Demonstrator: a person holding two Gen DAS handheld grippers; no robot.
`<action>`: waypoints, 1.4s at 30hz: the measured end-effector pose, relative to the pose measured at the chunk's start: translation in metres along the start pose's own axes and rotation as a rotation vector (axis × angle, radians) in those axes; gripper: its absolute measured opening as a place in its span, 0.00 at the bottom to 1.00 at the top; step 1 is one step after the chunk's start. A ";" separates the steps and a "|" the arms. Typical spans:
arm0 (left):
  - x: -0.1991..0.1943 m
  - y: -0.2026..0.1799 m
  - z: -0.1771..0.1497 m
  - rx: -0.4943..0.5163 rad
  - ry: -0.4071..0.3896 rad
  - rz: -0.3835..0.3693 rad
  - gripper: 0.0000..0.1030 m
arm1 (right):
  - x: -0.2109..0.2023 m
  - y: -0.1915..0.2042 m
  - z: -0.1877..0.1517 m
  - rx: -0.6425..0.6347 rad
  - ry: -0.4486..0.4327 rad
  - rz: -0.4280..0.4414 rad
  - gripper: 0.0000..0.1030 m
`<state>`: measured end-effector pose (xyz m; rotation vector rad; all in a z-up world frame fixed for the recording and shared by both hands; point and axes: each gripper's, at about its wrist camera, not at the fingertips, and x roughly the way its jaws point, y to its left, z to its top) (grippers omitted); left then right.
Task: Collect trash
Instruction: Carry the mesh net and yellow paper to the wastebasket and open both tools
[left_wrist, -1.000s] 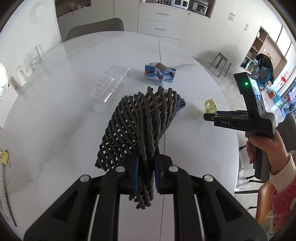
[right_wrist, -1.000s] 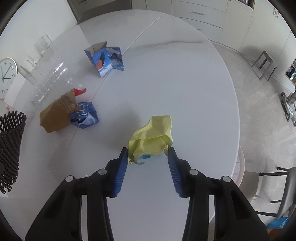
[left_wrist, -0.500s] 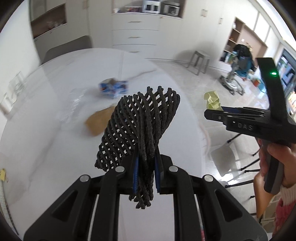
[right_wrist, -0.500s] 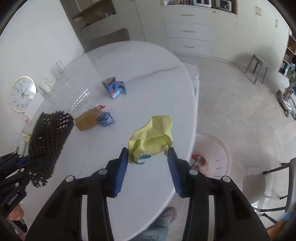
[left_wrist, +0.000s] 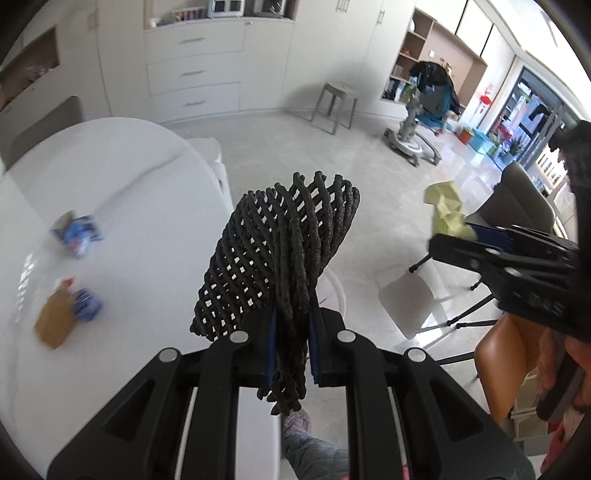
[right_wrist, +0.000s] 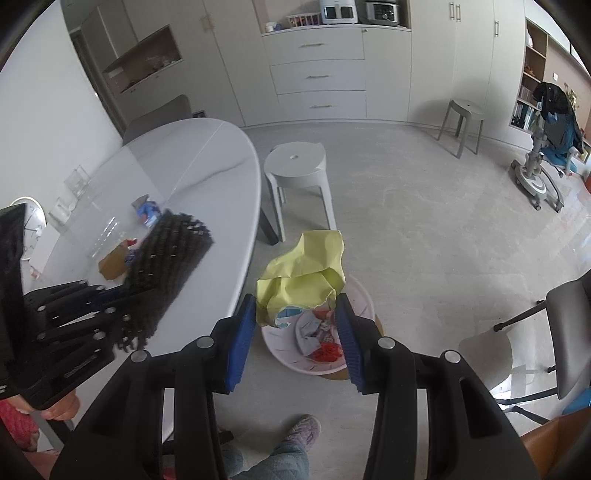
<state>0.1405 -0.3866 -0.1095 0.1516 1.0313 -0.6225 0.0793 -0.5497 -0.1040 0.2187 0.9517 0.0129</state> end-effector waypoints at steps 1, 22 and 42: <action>0.011 -0.007 0.006 0.005 0.014 -0.002 0.13 | 0.002 -0.009 0.002 0.003 0.003 0.002 0.43; 0.131 -0.027 0.057 -0.026 0.203 -0.054 0.69 | 0.064 -0.080 0.041 0.046 0.080 0.019 0.44; 0.038 -0.008 0.057 -0.060 0.071 0.051 0.89 | 0.108 -0.057 0.034 0.004 0.165 0.057 0.48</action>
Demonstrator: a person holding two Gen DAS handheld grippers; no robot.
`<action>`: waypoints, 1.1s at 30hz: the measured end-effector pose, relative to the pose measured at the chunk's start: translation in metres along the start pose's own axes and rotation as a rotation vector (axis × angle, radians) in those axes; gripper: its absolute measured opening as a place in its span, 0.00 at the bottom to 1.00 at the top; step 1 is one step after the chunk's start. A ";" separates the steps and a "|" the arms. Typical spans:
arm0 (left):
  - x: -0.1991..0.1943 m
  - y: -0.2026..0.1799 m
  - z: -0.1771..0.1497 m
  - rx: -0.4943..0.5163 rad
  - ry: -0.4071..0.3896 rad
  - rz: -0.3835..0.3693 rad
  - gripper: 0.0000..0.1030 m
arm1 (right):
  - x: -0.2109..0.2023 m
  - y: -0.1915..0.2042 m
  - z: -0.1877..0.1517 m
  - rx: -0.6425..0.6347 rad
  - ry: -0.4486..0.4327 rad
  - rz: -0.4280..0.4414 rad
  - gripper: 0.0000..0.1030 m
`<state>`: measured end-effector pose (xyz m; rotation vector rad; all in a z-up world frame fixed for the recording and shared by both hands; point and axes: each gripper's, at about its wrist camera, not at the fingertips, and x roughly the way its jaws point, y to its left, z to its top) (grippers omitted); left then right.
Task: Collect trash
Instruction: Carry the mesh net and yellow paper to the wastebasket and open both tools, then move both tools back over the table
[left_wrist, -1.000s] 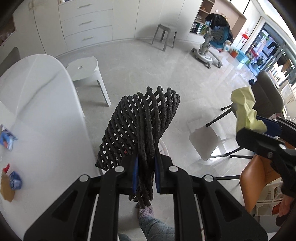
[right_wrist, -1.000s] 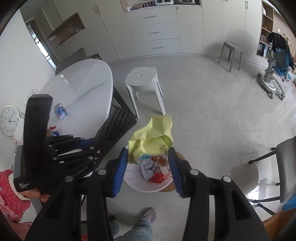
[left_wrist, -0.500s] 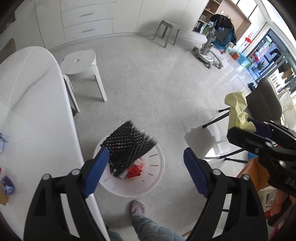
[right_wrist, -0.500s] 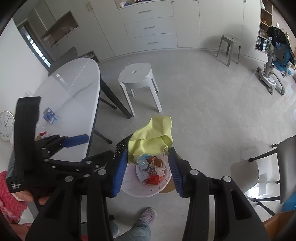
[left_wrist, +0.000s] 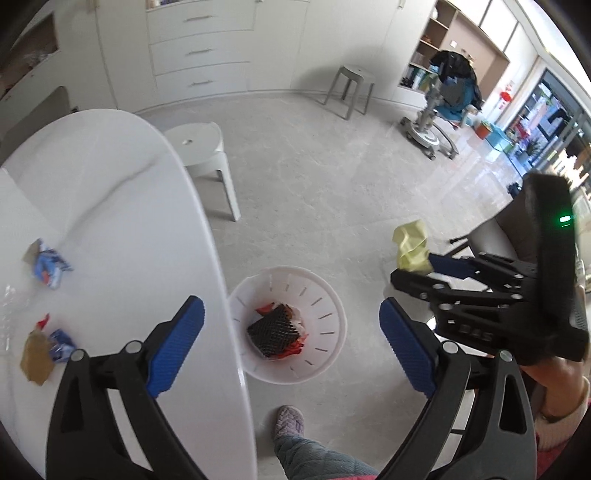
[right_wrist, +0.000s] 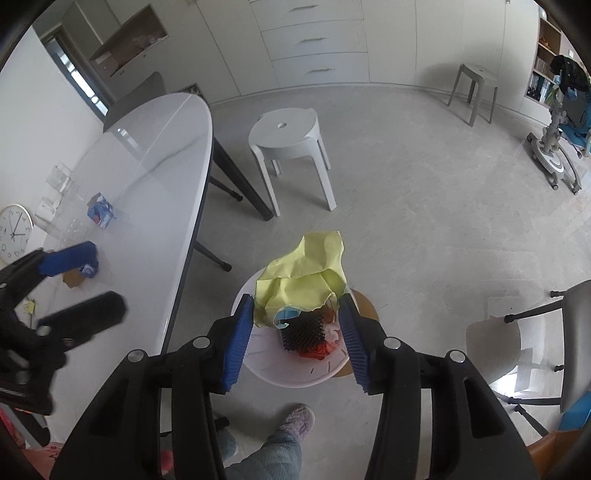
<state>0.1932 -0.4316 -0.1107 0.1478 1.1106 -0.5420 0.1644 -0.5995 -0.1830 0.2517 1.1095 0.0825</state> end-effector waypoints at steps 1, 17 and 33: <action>-0.004 0.002 -0.001 -0.007 -0.005 0.010 0.89 | 0.005 0.003 0.000 -0.007 0.007 0.002 0.48; -0.060 0.025 -0.038 -0.057 -0.052 0.103 0.89 | 0.025 0.036 -0.017 -0.015 0.032 -0.076 0.97; -0.105 0.026 -0.076 -0.090 -0.116 0.136 0.92 | -0.071 0.059 -0.042 0.018 -0.089 -0.049 0.98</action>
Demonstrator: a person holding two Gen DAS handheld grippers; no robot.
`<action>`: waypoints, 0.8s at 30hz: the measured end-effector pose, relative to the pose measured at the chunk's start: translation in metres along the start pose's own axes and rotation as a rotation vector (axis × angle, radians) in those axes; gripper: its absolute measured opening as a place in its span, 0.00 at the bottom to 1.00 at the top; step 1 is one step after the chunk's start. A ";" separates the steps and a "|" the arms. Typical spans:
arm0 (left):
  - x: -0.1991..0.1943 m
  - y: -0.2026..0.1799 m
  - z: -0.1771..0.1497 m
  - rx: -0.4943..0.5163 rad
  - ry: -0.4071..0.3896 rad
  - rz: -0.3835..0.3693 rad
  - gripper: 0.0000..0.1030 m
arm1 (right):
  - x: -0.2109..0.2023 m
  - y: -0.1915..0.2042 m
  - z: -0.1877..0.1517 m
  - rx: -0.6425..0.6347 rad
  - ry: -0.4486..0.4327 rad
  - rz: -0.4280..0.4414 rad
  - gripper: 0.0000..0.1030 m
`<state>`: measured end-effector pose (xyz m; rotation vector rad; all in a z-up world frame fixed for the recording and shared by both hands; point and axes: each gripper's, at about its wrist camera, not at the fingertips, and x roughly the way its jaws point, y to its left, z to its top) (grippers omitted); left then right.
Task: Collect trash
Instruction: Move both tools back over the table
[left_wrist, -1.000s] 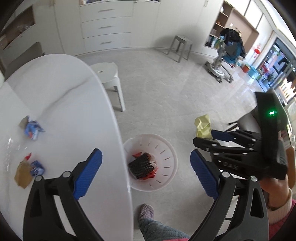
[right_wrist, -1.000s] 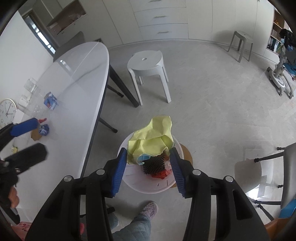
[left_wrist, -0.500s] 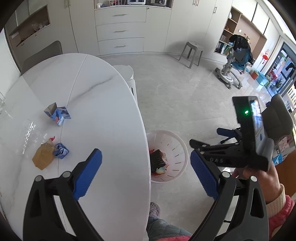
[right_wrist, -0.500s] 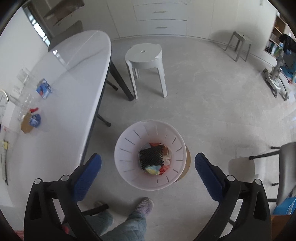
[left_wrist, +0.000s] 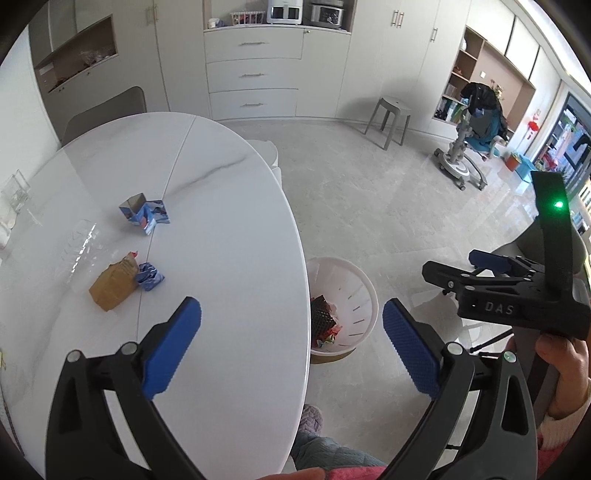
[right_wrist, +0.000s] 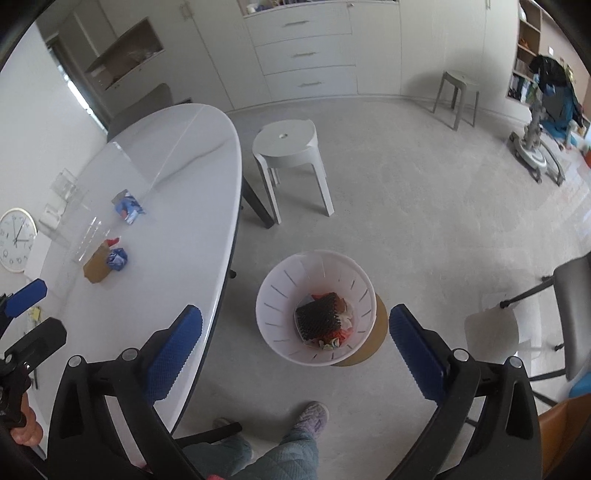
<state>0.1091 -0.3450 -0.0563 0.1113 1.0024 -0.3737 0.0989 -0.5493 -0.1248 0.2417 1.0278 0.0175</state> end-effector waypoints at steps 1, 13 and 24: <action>-0.001 0.000 -0.001 -0.010 -0.003 0.010 0.92 | -0.002 0.001 0.001 -0.014 -0.003 0.007 0.98; -0.005 0.007 -0.010 -0.081 -0.021 0.094 0.92 | -0.013 0.027 0.013 -0.131 -0.026 0.102 0.98; 0.006 0.078 -0.043 -0.198 0.046 0.192 0.92 | 0.012 0.068 0.009 -0.200 0.055 0.194 0.98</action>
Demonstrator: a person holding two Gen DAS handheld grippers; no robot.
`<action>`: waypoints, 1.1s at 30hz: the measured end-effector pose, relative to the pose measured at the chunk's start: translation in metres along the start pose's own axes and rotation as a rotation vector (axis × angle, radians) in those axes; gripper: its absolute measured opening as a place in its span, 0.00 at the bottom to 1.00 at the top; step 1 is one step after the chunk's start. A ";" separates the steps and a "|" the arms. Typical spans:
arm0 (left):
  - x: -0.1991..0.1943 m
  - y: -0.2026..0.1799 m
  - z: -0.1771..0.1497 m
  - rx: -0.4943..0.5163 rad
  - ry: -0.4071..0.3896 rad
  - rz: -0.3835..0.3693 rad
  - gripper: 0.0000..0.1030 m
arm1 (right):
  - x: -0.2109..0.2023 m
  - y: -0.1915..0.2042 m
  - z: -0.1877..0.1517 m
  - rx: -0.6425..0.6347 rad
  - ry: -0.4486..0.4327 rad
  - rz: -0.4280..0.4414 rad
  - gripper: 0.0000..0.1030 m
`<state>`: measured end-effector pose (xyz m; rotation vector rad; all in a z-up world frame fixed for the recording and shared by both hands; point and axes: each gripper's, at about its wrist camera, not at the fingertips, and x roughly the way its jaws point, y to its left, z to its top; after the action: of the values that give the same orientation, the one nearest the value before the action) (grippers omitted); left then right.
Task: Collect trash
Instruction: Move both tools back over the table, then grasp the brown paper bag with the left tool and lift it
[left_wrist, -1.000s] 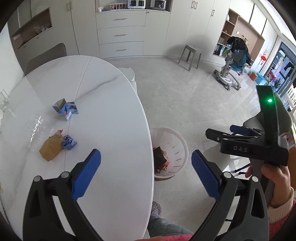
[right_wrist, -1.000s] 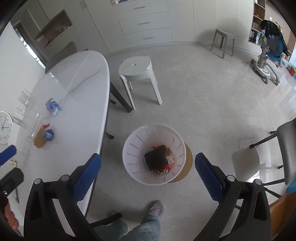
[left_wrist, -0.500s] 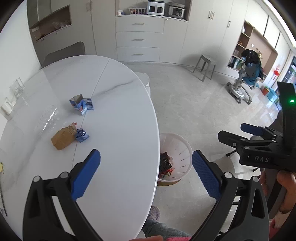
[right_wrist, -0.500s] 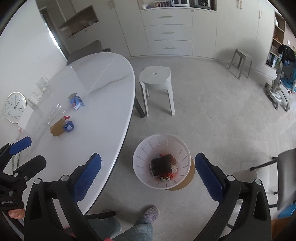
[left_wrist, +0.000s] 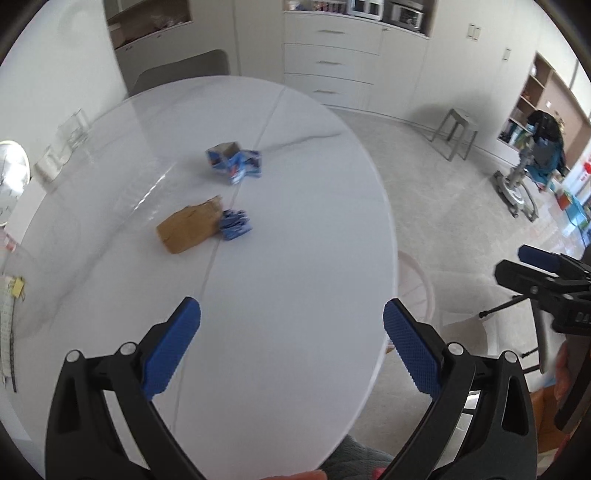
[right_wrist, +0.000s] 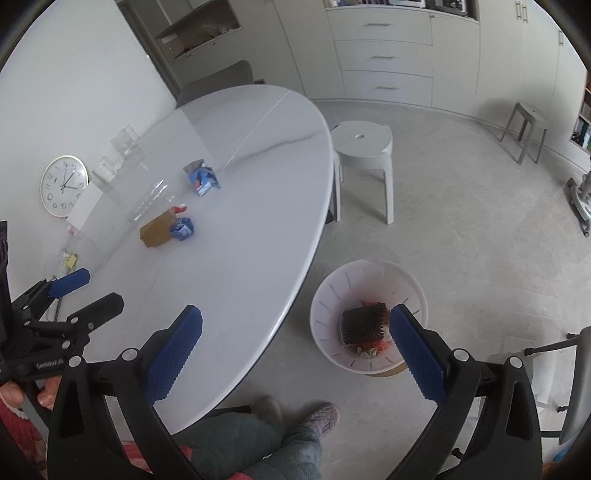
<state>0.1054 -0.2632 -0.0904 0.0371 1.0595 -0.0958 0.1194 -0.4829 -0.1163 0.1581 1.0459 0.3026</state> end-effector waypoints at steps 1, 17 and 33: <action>0.003 0.007 -0.001 -0.006 0.000 0.007 0.92 | 0.004 0.006 0.004 -0.013 0.007 0.009 0.98; 0.080 0.090 0.028 0.194 0.011 0.040 0.92 | 0.093 0.085 0.093 -0.185 0.129 0.034 0.98; 0.156 0.111 0.071 0.661 0.088 -0.110 0.92 | 0.179 0.126 0.139 -0.330 0.267 0.140 0.98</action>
<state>0.2535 -0.1673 -0.1930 0.5848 1.0791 -0.5452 0.3018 -0.3037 -0.1614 -0.1104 1.2348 0.6307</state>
